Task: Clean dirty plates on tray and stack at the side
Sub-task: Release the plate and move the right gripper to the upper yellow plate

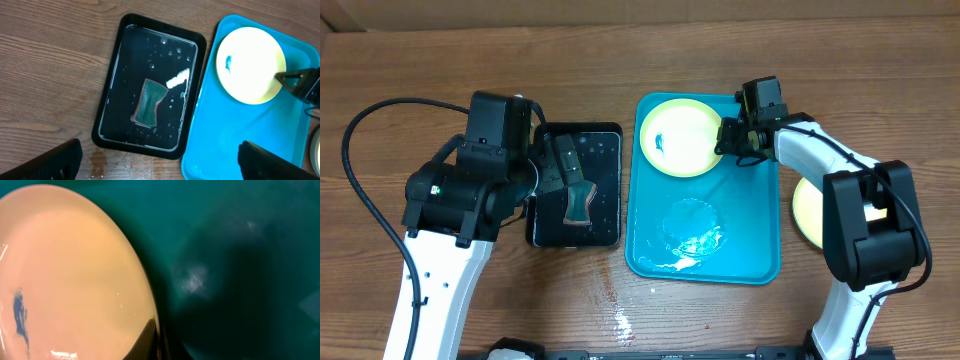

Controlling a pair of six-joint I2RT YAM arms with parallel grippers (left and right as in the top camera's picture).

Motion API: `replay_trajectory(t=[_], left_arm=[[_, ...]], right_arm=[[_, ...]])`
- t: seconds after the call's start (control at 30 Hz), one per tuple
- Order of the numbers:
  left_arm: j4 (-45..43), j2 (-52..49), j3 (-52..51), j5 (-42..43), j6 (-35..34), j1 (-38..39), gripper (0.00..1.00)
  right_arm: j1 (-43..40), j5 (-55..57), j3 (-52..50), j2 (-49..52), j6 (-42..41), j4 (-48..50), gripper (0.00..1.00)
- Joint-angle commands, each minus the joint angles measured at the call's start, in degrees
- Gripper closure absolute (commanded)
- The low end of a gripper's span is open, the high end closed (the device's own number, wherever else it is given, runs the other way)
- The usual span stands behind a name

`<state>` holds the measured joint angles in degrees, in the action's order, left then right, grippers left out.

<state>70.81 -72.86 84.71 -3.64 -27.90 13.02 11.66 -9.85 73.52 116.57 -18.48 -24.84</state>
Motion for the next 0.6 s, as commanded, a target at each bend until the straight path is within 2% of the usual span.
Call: replay_trajectory(t=[0.0,0.33,0.47,0.57], left_arm=[[0.11,0.48,1.27,0.50,0.70,-0.28,0.00],[0.11,0.48,1.27,0.50,0.70,-0.28,0.00],[-0.85,0.48,1.27,0.55,0.66,-0.28,0.00],[-2.73,0.48,1.27,0.72,-0.07,-0.26,0.00]], right_arm=[[0.04,0.81,0.72,-1.53,-1.70,-7.32,0.96],[-0.35,0.79,1.92,-20.09,-1.95,-30.12,0.96],[-0.35,0.74,1.44,-22.03,-6.64,-37.97,0.96],[0.46,0.13,-2.58,-22.03,-10.60,-39.01,0.96]])
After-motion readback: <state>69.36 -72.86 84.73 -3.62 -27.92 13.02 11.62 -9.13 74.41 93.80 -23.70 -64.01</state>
